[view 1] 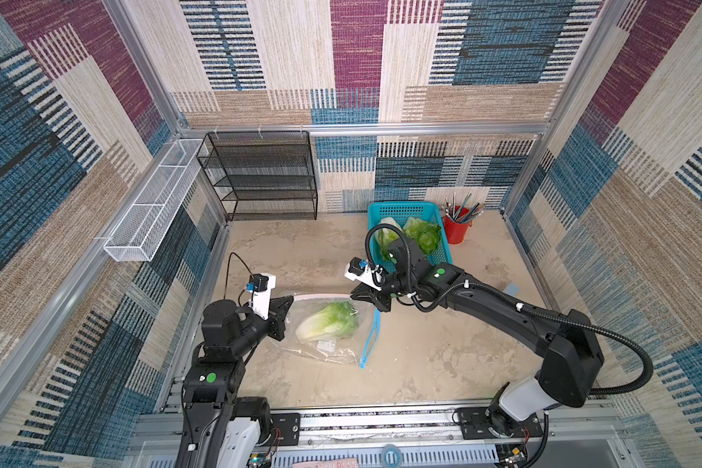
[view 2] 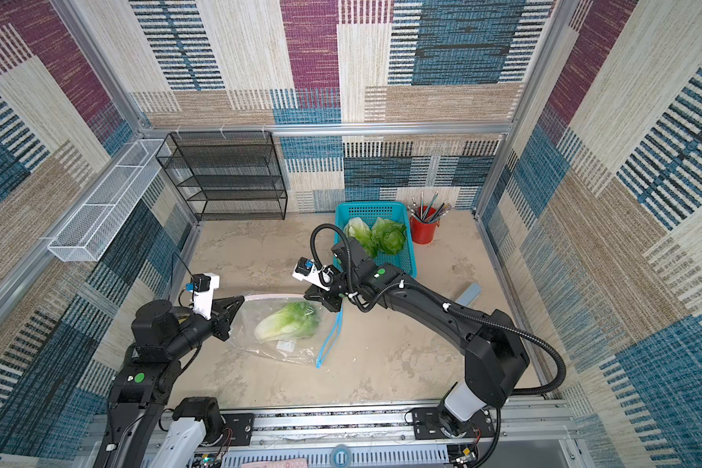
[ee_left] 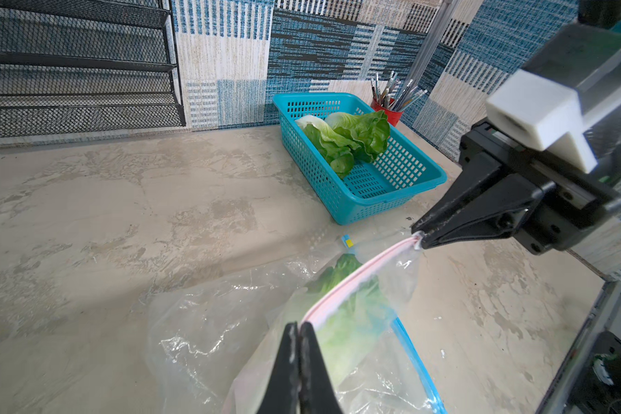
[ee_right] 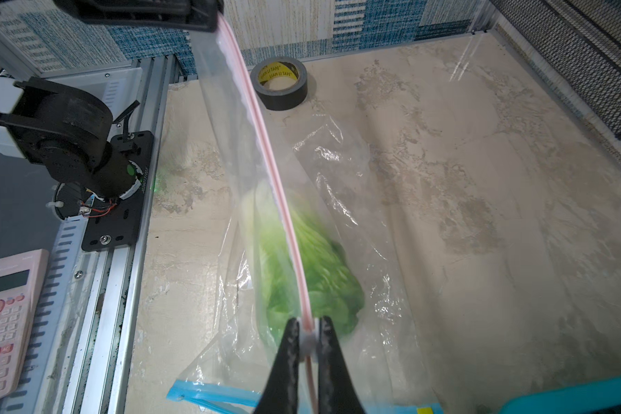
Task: Open the zip-top bag and take out the chinese cabbages
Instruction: Unzip the zipper on the zipper food storage bag.
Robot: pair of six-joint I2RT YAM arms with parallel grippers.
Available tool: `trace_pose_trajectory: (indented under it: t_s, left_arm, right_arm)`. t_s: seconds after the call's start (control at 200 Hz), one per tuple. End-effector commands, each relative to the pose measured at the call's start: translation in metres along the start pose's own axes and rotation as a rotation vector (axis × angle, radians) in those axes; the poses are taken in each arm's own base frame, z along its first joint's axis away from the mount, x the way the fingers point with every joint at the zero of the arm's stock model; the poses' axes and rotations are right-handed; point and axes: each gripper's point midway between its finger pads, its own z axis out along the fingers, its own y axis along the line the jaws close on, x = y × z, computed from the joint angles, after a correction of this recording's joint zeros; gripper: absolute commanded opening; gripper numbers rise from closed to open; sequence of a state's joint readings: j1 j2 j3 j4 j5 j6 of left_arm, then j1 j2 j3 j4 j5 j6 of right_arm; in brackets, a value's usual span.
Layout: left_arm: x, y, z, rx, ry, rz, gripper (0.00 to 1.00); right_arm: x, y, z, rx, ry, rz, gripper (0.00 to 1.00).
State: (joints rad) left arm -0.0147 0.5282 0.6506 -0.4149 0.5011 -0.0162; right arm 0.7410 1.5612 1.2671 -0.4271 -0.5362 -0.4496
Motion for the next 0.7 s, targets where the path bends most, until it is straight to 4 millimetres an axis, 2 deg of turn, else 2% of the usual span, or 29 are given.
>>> trace_pose_trajectory:
  t_s: [0.0, 0.311, 0.696]
  left_arm:
    - [-0.003, 0.010, -0.002, -0.064, -0.014, 0.025, 0.00]
    - [-0.002, 0.019, -0.006, -0.121, -0.008, 0.032, 0.00]
    - [0.000, 0.027, -0.008, -0.174, 0.004, 0.028, 0.00]
  right_arm:
    - [0.002, -0.012, -0.002, 0.054, 0.008, 0.009, 0.00]
    - [0.004, -0.017, -0.007, 0.089, 0.022, 0.005, 0.00]
    - [0.020, -0.022, -0.022, 0.156, 0.050, 0.015, 0.00]
